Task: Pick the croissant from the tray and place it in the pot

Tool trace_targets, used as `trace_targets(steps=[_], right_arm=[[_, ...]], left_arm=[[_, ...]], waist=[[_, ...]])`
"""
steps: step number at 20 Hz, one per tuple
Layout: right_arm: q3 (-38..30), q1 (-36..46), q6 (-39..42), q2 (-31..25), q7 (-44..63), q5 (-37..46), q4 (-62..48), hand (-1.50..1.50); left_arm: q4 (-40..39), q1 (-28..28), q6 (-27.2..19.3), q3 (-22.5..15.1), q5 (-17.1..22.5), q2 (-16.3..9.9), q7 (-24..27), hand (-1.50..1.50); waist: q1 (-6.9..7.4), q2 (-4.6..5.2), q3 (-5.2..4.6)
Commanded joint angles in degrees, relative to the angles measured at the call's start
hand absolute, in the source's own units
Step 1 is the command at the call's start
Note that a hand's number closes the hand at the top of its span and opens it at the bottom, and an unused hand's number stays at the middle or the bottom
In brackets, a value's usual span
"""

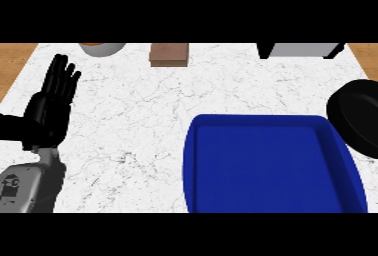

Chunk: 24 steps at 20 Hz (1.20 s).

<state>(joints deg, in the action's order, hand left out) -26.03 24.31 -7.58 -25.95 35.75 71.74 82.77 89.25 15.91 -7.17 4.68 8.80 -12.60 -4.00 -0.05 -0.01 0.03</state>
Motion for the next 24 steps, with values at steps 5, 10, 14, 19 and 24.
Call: trace_targets(steps=[5,10,14,19,24], right_arm=[[-3.8,-1.4,-3.9,-3.9,-6.0,-5.4,-12.8,1.50],[-9.7,2.6,-4.2,-1.4,-9.9,-15.6,-24.7,-1.50],[-9.7,5.1,-3.8,-3.3,-18.3,-20.3,-31.7,-1.50],[-9.7,4.7,-8.4,-2.7,-26.5,-24.3,-28.4,-1.50],[-14.1,8.7,-13.4,-1.6,-28.0,-30.8,-28.1,-1.50]], left_arm=[[-2.3,0.8,1.6,1.9,0.4,-0.4,1.2,0.00],[2.3,0.2,0.6,0.4,0.0,-0.1,-1.6,0.00],[3.2,-3.5,2.4,-0.1,0.1,0.4,1.0,0.00],[-0.9,-3.0,2.4,1.5,-0.3,0.6,3.6,0.00],[-0.8,0.1,1.4,1.6,-0.2,0.3,0.0,0.00]], waist=[[0.07,0.04,-0.02],[0.83,0.13,0.10],[1.13,0.16,0.06],[0.16,0.02,-0.01],[0.23,-0.05,0.01]])
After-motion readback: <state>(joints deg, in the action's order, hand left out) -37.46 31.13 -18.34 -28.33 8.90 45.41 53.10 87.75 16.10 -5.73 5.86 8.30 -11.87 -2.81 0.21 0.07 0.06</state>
